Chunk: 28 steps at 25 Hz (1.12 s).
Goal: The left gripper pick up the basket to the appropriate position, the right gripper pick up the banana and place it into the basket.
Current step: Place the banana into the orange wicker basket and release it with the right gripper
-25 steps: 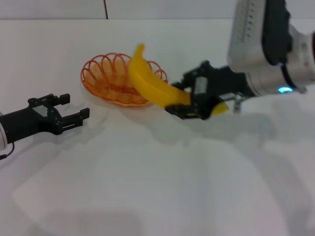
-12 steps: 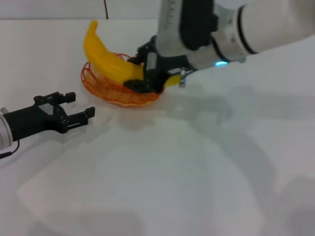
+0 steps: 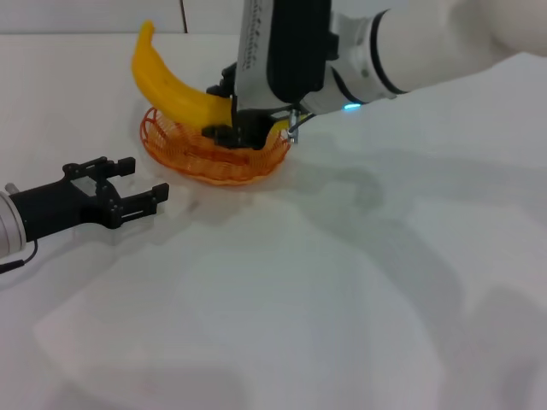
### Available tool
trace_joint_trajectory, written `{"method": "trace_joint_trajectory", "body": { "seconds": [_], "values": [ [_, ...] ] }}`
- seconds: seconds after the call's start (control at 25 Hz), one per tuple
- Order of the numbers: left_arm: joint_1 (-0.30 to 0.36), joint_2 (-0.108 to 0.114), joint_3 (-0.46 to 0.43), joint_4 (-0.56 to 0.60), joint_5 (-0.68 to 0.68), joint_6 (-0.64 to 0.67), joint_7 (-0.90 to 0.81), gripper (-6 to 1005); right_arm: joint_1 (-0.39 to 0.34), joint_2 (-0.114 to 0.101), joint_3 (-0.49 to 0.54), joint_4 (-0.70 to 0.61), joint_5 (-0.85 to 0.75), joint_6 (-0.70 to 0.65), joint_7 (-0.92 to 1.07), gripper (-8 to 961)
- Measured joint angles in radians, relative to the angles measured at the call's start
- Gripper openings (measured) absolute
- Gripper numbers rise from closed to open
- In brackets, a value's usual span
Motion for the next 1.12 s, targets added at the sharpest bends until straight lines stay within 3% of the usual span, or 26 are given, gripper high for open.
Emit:
{"method": "trace_joint_trajectory", "body": {
  "seconds": [0.48, 1.08, 1.12],
  "values": [
    [-0.007, -0.001, 0.005, -0.002, 0.0, 0.0, 0.0, 762, 0.034, 0.007, -0.142, 0.119, 0.007, 0.196, 0.0, 485],
    [-0.011, -0.002, 0.009, -0.002, 0.0, 0.0, -0.005, 763, 0.036, 0.008, -0.147, 0.125, 0.032, 0.209, 0.003, 491],
    [-0.01, -0.002, 0.009, -0.002, 0.0, 0.0, -0.005, 763, 0.036, 0.008, -0.147, 0.126, 0.032, 0.21, 0.003, 537]
  ]
}}
